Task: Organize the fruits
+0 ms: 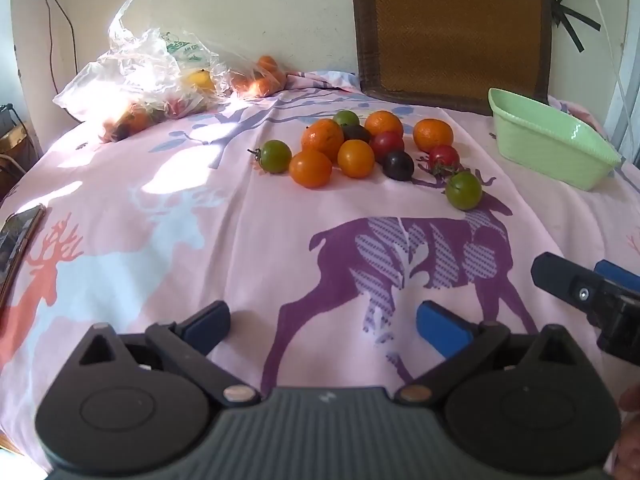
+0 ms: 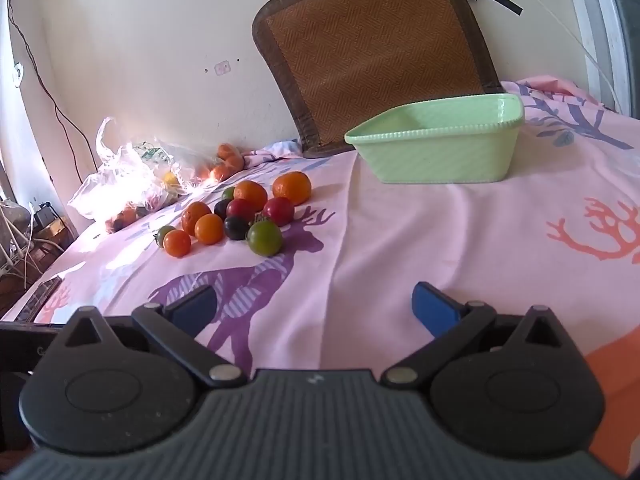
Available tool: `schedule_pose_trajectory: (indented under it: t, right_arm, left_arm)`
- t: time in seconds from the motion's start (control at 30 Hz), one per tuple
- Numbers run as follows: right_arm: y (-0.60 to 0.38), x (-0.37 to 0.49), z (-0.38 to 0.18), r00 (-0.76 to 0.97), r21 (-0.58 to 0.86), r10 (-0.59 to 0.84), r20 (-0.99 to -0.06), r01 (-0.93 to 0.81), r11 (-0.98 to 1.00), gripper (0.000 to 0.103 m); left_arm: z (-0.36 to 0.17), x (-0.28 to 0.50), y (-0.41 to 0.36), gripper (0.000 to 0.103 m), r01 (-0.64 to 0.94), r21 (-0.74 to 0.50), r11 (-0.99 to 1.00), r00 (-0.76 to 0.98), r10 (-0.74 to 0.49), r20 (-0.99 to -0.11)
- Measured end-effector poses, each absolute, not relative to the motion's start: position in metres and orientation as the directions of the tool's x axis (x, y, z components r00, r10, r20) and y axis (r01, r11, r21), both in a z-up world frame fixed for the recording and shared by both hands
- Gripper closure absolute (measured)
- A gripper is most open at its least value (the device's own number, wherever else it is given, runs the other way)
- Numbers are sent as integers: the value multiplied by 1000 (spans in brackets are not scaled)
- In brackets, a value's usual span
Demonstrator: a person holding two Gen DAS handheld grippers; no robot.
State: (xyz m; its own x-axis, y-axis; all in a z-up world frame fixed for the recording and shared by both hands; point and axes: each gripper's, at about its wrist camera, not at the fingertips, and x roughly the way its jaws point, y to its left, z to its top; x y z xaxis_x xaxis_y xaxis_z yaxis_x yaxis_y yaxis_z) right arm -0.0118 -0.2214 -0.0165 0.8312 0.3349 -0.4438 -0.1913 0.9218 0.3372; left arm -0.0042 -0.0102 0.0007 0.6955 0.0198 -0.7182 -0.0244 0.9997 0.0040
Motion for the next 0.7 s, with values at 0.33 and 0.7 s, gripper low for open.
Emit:
schedule_pose_trajectory:
  t: [0.33, 0.7]
  right_arm:
    - [-214, -12, -16, 830, 288, 309, -464, -189, 939, 0]
    - [-193, -12, -9, 839, 161, 289, -462, -241, 957, 42]
  left_arm:
    - [4, -17, 4, 0, 39, 37, 999, 811, -10, -585]
    - [28, 8, 40, 6, 141, 3, 990, 870, -123, -478]
